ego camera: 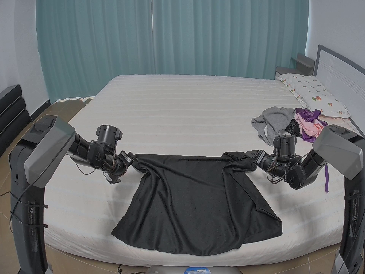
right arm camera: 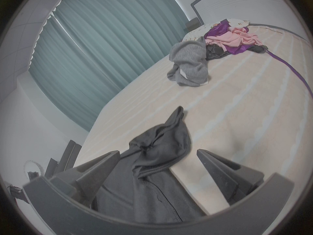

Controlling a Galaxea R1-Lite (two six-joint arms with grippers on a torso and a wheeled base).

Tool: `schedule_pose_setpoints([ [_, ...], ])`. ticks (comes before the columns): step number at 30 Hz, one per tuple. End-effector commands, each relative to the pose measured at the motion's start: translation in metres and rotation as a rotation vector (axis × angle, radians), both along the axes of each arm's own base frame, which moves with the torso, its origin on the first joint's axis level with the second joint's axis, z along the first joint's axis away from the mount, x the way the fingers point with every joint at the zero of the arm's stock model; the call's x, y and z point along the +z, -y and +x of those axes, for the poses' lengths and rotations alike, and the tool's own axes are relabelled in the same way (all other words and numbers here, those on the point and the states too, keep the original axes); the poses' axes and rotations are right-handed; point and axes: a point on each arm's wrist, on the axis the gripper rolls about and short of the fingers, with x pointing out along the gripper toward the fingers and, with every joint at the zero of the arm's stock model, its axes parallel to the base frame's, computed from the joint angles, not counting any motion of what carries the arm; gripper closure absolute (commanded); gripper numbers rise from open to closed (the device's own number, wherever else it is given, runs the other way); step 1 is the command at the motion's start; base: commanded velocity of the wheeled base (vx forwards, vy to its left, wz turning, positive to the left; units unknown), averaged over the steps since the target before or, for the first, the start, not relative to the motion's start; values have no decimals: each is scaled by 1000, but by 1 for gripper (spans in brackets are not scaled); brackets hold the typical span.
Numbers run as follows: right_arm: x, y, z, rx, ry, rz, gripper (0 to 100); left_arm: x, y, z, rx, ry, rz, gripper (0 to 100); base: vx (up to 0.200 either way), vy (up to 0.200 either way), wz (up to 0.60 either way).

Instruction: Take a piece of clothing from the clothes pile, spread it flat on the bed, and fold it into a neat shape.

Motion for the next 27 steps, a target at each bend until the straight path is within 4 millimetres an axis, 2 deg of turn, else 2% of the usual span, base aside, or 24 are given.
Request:
schedule_pose_setpoints([
  [1,-23,-20,-4,44,-60,-17,0,-2,4,-24,61,33,-90,0,0,0,0],
  [5,-26,-27,3,53,-85,-24,0,-13,2,-35,66,26,-97,0,0,0,0],
  [10,-41,-29,11,50,-134,-30,0,-2,0,-44,65,55,-108,0,0,0,0],
  [16,-56,-28,18,40,-144,-34,0,-6,-2,-46,65,40,-106,0,0,0,0],
  [17,-57,-28,20,39,-141,-34,100,-7,-3,-46,68,38,-106,0,0,0,0],
  [21,-55,-28,28,30,-106,-28,100,-7,-4,-45,73,52,-109,0,0,0,0],
  [27,-34,-15,46,-43,-17,-35,100,-8,-4,-46,71,67,-111,0,0,0,0],
])
